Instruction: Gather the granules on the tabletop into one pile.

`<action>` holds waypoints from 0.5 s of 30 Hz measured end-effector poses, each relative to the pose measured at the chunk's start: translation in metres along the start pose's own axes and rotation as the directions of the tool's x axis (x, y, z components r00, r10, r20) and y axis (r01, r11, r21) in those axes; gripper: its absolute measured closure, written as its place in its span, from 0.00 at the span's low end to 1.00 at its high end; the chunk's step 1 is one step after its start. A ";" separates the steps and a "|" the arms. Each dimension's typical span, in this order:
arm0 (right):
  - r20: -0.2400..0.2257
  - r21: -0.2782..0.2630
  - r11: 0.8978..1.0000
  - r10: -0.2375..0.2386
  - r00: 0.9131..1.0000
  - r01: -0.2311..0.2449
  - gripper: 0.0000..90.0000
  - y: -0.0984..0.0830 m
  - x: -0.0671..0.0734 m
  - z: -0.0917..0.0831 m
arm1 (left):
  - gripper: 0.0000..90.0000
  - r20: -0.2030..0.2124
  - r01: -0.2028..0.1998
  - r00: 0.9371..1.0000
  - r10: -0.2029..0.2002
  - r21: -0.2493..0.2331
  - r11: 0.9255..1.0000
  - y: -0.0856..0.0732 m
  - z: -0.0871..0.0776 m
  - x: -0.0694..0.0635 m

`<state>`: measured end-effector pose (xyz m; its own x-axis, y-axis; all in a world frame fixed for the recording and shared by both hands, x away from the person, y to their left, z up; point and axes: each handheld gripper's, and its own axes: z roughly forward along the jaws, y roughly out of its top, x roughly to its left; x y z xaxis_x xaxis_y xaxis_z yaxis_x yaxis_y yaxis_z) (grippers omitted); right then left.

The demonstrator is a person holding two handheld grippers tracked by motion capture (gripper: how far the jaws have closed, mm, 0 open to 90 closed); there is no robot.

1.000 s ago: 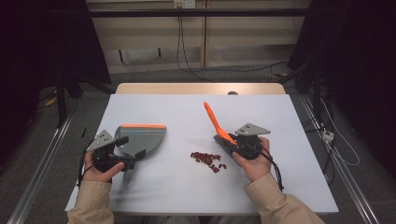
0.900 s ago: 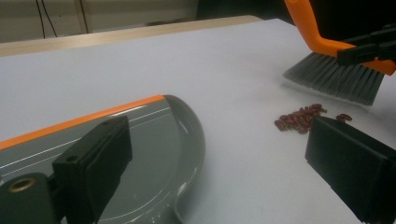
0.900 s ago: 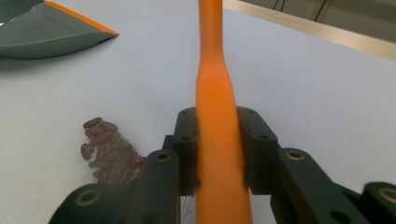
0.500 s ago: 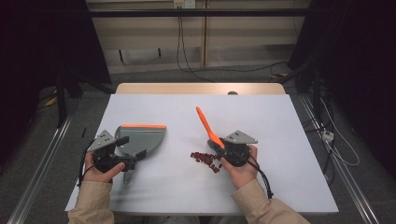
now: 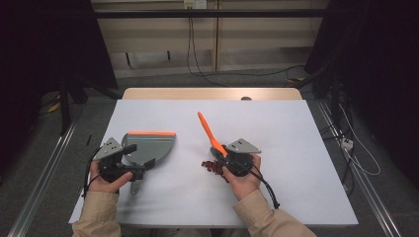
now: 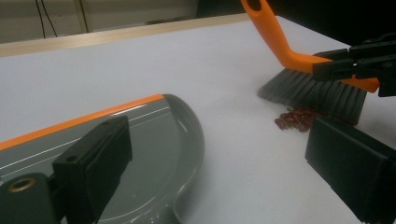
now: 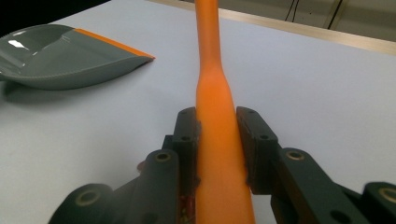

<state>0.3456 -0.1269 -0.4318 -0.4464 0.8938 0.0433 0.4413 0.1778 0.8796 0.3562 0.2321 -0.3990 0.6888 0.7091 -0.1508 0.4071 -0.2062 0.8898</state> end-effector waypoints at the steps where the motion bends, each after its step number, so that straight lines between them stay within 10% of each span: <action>1: 0.004 -0.006 1.000 -0.002 1.000 0.002 0.78 0.000 0.001 0.001 | 0.08 0.001 -0.001 1.000 0.001 -0.001 1.000 0.000 0.000 0.000; 15: -0.020 -0.026 1.000 0.000 1.000 0.000 0.78 0.003 0.009 0.007 | 0.08 0.000 -0.002 1.000 0.002 0.001 1.000 0.000 0.000 0.001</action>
<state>0.3485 -0.1151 -0.4326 -0.4624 0.8851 0.0527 0.4211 0.1668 0.8916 0.3562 0.2327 -0.3991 0.6896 0.7087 -0.1489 0.4060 -0.2082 0.8898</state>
